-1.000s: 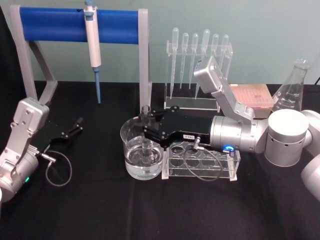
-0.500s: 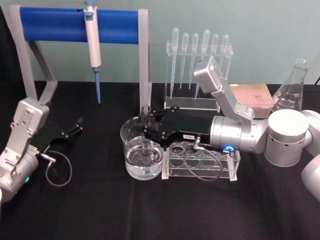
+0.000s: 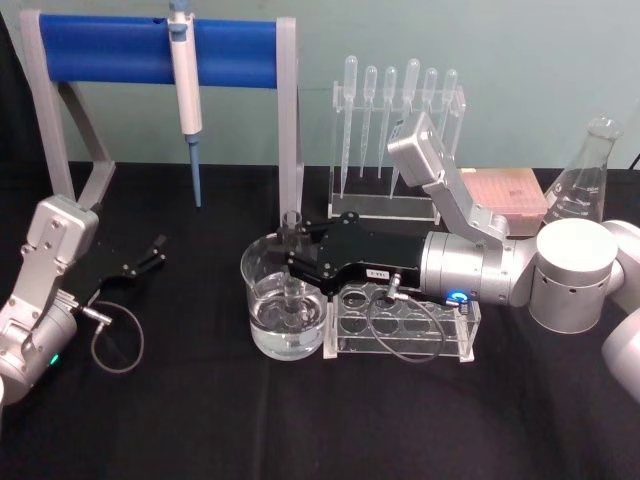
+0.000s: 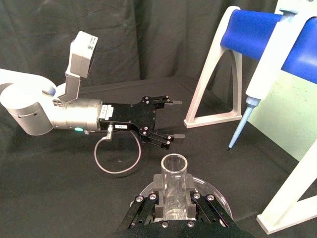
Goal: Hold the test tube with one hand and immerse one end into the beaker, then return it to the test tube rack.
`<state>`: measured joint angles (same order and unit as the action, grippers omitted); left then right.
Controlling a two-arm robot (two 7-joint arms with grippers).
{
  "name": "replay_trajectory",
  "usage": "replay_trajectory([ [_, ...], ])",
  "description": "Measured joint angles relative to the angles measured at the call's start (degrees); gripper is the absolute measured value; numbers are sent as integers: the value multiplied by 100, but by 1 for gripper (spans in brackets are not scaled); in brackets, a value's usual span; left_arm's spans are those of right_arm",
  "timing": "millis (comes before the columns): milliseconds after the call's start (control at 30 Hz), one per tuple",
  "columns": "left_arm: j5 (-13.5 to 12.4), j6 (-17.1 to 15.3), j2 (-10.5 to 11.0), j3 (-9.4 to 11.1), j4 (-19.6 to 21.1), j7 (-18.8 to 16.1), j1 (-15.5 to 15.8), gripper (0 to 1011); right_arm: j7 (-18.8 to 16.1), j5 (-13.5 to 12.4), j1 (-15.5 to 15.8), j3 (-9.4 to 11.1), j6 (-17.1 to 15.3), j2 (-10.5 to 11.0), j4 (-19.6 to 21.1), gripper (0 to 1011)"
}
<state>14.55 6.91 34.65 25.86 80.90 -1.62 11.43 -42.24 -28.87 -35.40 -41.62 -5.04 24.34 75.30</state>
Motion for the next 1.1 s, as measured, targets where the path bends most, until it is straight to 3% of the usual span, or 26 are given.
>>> replay_trajectory([
  [1100, 0, 0, 0, 0, 0, 0, 0, 1000, 65, 46, 6, 49, -48, 18, 139, 241],
])
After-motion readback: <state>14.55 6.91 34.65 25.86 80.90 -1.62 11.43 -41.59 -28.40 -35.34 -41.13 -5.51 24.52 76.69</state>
